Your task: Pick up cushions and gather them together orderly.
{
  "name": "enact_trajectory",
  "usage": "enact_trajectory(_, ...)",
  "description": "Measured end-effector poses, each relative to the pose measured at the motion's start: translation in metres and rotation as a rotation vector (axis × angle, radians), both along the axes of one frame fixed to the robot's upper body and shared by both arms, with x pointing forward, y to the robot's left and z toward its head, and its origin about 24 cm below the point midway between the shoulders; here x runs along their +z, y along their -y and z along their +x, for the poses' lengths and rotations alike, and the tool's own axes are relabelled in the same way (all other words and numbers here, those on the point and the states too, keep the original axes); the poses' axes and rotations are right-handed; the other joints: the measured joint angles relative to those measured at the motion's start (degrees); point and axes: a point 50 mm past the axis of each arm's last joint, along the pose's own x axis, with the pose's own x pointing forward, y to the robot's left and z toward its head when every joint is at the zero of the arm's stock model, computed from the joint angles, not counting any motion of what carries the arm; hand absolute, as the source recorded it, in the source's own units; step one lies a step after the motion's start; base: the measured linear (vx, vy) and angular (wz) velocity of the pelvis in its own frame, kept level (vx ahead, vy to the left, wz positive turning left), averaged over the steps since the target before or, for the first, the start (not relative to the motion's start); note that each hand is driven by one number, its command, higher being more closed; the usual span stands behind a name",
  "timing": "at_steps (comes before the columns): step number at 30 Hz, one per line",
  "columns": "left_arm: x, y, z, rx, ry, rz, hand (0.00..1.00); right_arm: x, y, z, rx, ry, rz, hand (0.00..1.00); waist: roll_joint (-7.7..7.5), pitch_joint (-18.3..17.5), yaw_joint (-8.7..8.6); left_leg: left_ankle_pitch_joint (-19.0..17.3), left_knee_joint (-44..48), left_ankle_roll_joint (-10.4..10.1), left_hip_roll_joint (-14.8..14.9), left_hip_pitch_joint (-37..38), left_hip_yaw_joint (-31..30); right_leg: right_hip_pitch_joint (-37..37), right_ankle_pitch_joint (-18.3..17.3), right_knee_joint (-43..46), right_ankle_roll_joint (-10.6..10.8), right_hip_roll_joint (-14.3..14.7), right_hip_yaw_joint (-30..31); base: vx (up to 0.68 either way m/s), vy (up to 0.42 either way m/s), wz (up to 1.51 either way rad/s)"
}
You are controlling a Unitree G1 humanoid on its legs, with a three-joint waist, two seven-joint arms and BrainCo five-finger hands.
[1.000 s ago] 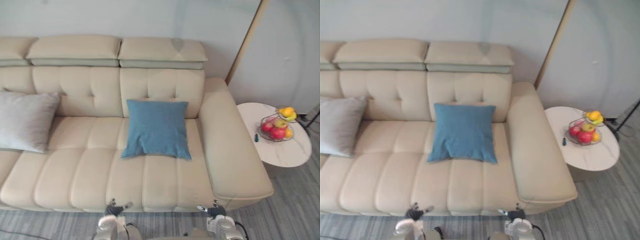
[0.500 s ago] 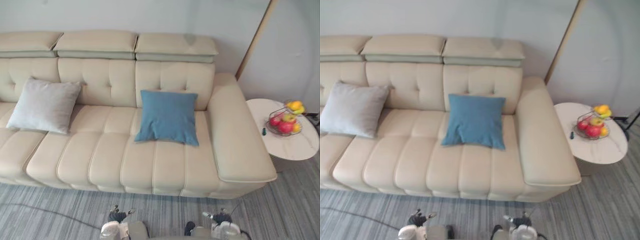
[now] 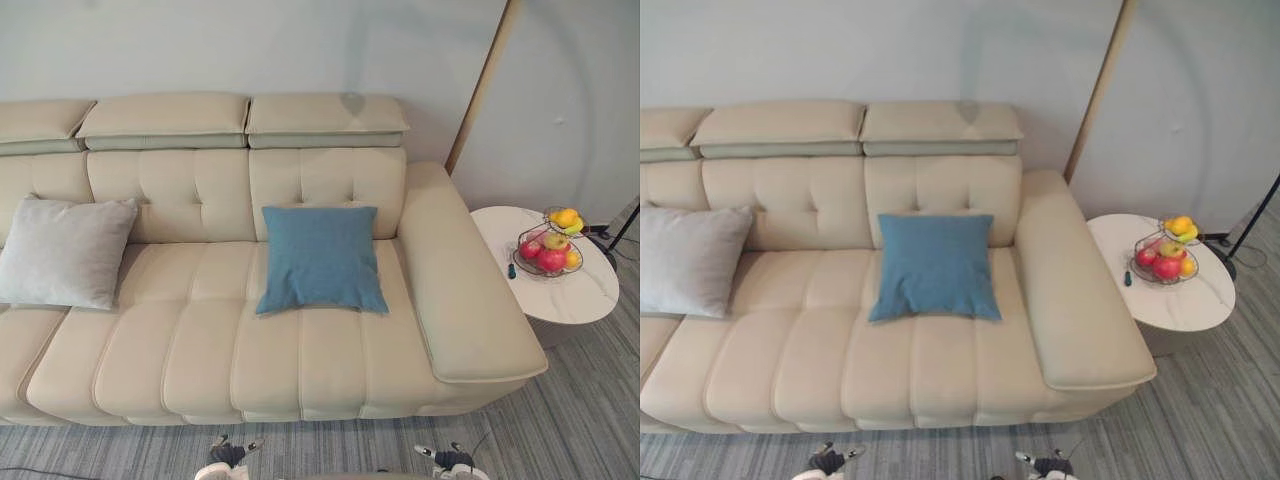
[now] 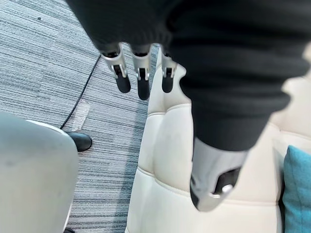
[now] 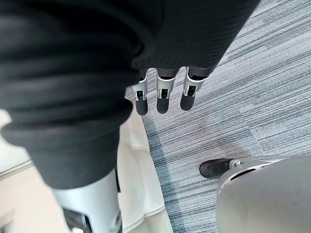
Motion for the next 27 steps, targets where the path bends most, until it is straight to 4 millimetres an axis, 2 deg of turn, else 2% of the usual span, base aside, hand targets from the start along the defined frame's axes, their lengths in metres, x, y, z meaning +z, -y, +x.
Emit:
enact_trajectory(8, 0.000, 0.000, 0.000, -0.003, 0.002, -0.005, 0.00, 0.000, 0.000, -0.002, -0.014, 0.004, 0.017, 0.00, -0.19, 0.2, -0.05, 0.0, -0.7, 0.0, 0.0, 0.0, 0.4, -0.4, 0.0, -0.1, 0.0, 0.0, 0.1, 0.00, 0.000, -0.01)
enact_trajectory(16, 0.000, 0.001, 0.003, -0.020, -0.004, -0.018, 0.00, -0.001, -0.001, -0.005, -0.025, 0.006, 0.034, 0.00, -0.47, 0.7, -0.30, 0.0, -1.6, -0.1, 0.8, 1.2, 3.9, -0.7, 0.1, -0.4, 0.1, 0.4, 2.0, 0.01, -0.006, -0.17)
enact_trajectory(19, 0.001, 0.003, 0.010, -0.028, 0.011, -0.022, 0.00, 0.000, 0.000, -0.001, -0.022, 0.026, 0.030, 0.00, -0.51, 2.4, -0.34, -1.2, -0.1, -0.6, 1.6, 1.9, 6.1, -0.9, 0.1, 0.4, 0.1, 1.2, 4.3, -0.05, -0.017, -0.39)
enact_trajectory(20, 0.002, 0.004, 0.014, -0.029, 0.025, -0.025, 0.00, 0.002, 0.000, 0.003, -0.010, 0.043, 0.023, 0.00, -0.41, 3.6, -0.10, -2.8, 2.6, -0.8, 2.2, 1.8, 7.3, -1.1, 0.1, 1.2, 0.0, 1.8, 6.1, -0.06, -0.009, -0.60)
enact_trajectory(22, 0.002, 0.009, 0.016, -0.028, 0.034, -0.035, 0.00, 0.004, 0.000, 0.006, 0.002, 0.058, 0.016, 0.00, -0.21, 3.8, -0.11, -5.0, 6.2, -1.0, 3.1, 0.1, 9.2, -3.6, 0.2, 2.3, -0.2, 2.9, 9.0, -0.09, -0.011, -0.79)
enact_trajectory(24, 0.003, 0.009, 0.020, -0.031, 0.045, -0.037, 0.00, 0.005, 0.000, 0.007, 0.008, 0.067, 0.013, 0.00, -0.42, 3.9, -0.39, -5.4, 6.8, -1.1, 3.5, -0.4, 11.3, -5.3, 0.5, 2.8, -0.4, 3.5, 11.0, -0.05, -0.008, -0.72)
enact_trajectory(27, 0.003, 0.007, 0.020, -0.010, 0.048, -0.039, 0.00, 0.006, -0.004, 0.013, 0.042, 0.079, 0.015, 0.00, -0.76, 3.9, -0.11, -7.2, 9.1, -1.5, 5.0, -1.2, 18.6, -10.0, 2.1, 4.6, -0.6, 6.2, 17.4, -0.06, -0.010, -1.33)
